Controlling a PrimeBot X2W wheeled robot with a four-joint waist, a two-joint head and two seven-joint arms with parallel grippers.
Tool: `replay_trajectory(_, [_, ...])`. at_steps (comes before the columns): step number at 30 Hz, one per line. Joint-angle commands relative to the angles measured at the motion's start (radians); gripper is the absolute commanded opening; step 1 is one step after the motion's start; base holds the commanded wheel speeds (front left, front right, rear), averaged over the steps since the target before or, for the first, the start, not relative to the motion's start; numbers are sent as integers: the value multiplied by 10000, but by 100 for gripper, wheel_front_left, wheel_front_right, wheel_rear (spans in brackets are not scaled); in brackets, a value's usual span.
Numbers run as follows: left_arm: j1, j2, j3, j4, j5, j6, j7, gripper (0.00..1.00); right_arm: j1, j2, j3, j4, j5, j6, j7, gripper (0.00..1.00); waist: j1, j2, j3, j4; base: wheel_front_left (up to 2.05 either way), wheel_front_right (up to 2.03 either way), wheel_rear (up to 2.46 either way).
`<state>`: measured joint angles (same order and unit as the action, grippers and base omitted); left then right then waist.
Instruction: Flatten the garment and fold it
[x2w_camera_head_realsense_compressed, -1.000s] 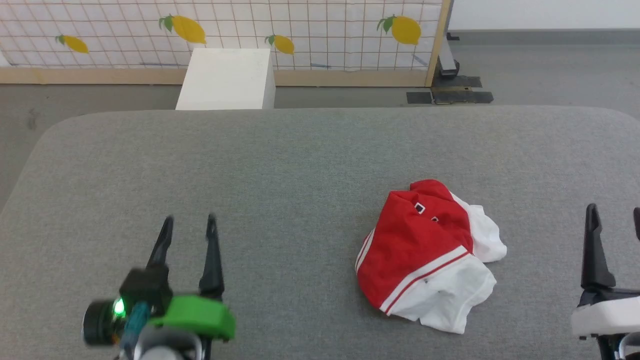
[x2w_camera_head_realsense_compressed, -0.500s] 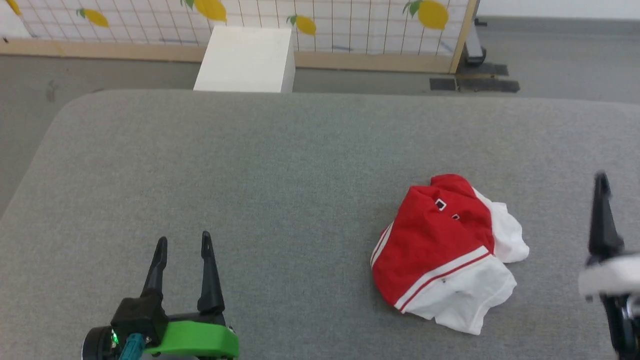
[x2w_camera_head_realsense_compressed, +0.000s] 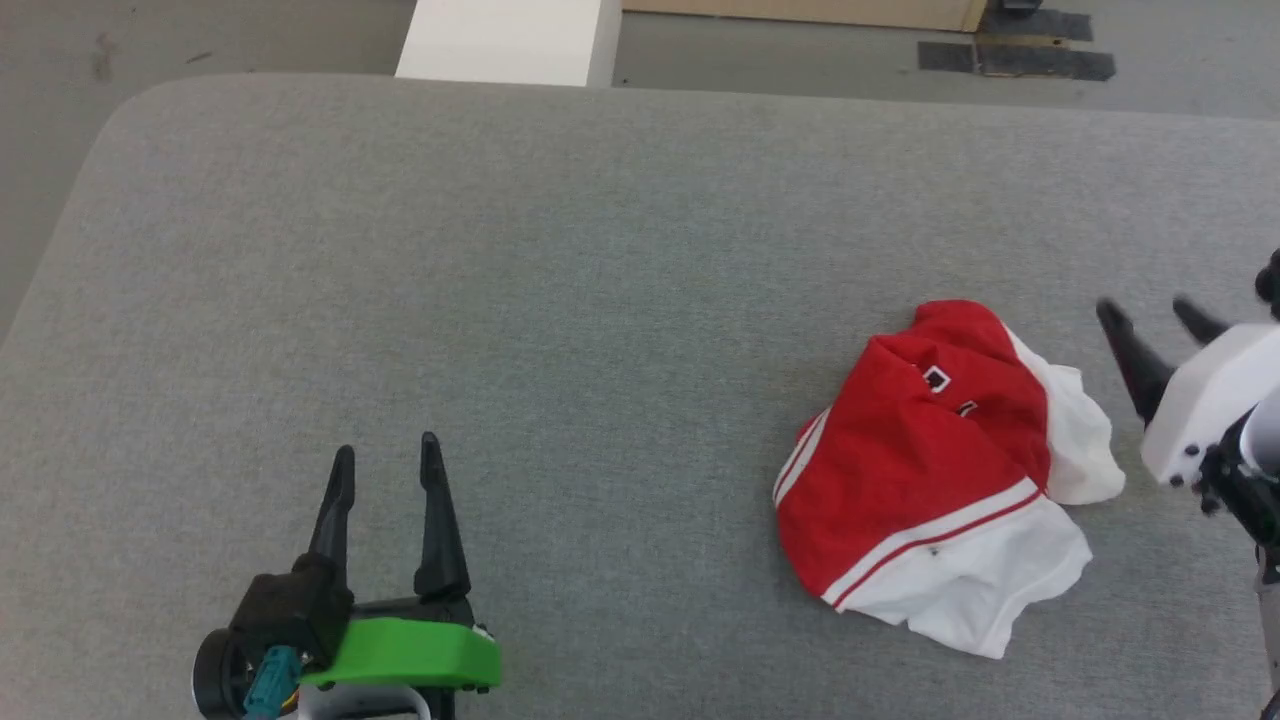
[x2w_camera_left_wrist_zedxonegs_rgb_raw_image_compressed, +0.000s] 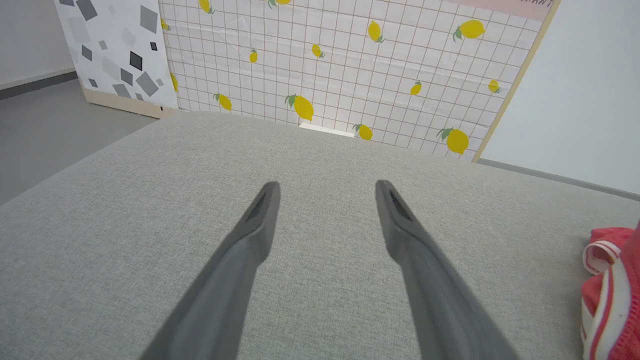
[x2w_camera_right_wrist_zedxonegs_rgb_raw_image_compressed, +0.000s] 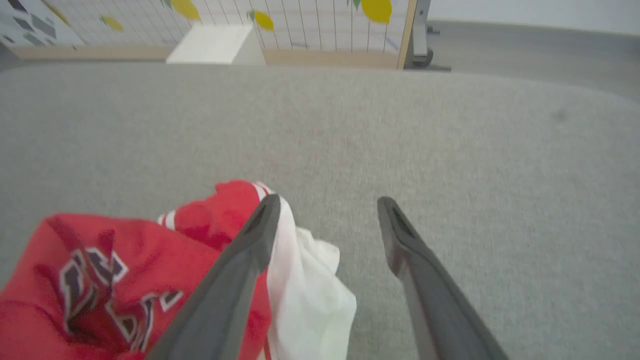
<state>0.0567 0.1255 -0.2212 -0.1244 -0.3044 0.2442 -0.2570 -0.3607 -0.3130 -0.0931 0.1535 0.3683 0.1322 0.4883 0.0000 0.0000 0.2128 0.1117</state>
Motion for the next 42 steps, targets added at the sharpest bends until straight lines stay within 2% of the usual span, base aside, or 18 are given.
replay_trajectory(1, [-212,-95,34,59,153,-134,-47,100,-2,-148,35,403,-80,-15,422,100,0,0,245,267,0,0,0])
replay_trajectory(6, [-370,-315,43,204,319,-434,-47,100,369,-369,168,1345,-200,-15,1545,100,0,0,521,572,0,0,0])
replay_trajectory(11, [-412,-416,158,329,478,-610,-47,100,557,-334,524,1848,-254,-15,1767,100,0,0,643,718,0,0,0])
replay_trajectory(12, [-413,-435,175,357,513,-642,-47,100,551,-363,655,1919,-305,-15,1754,23,0,0,642,728,0,0,0])
replay_trajectory(13, [-414,-449,187,386,537,-668,-47,100,539,-391,746,1962,-344,-15,1702,0,0,0,617,727,0,0,0])
replay_trajectory(18, [-297,-489,288,631,640,-800,-47,100,134,-480,868,1920,-364,-15,1055,0,0,0,117,547,0,0,0])
replay_trajectory(22, [-95,-464,385,784,690,-890,-47,100,-390,-710,336,1750,-499,-15,257,0,0,0,-432,304,0,0,0])
replay_trajectory(26, [151,-403,485,842,694,-943,-47,100,-435,-1022,-685,1662,-683,-15,-72,0,0,0,-848,71,0,0,0])
replay_trajectory(30, [289,-366,508,812,698,-978,-47,100,525,-1320,-2167,1641,-985,-15,-222,0,0,0,-911,-26,0,0,0])
replay_trajectory(33, [344,-336,475,837,704,-998,-47,100,1772,-1213,-3398,1803,-1322,-15,-282,0,0,0,-837,-35,0,0,0])
replay_trajectory(36, [349,-264,471,877,740,-977,-24,100,2724,-853,-4110,1995,-1685,-15,-370,0,0,0,-719,-94,0,0,0])
replay_trajectory(37, [337,-235,467,894,757,-970,-6,100,2905,-670,-4274,2062,-1809,-15,-479,96,0,0,-693,-132,0,0,0])
replay_trajectory(38, [328,-224,472,903,759,-957,-2,100,2973,-522,-4383,2114,-1914,-15,-588,100,0,0,-682,-170,0,0,0])
replay_trajectory(42, [224,-209,450,1000,744,-940,33,100,2724,-13,-4281,2041,-2209,-15,-1147,100,0,0,-734,-309,0,0,0])
